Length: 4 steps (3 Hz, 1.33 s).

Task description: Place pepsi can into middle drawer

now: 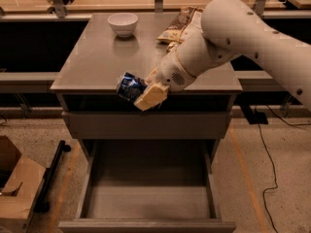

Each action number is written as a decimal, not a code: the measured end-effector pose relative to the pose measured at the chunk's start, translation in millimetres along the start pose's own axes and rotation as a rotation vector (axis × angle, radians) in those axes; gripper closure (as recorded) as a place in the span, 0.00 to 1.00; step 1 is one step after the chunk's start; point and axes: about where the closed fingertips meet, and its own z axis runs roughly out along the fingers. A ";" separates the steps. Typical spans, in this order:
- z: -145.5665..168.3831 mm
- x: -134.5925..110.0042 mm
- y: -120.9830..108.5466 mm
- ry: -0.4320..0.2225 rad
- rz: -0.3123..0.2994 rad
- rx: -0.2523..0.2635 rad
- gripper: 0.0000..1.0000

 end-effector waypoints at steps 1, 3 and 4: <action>27.3 46.5 20.2 0.064 0.062 -0.072 1.00; 128.3 179.6 82.1 0.134 0.252 -0.184 1.00; 142.4 192.0 88.5 0.138 0.265 -0.174 1.00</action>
Offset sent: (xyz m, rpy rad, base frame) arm -0.0999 -0.0319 -0.2306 -0.1760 0.3084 0.0315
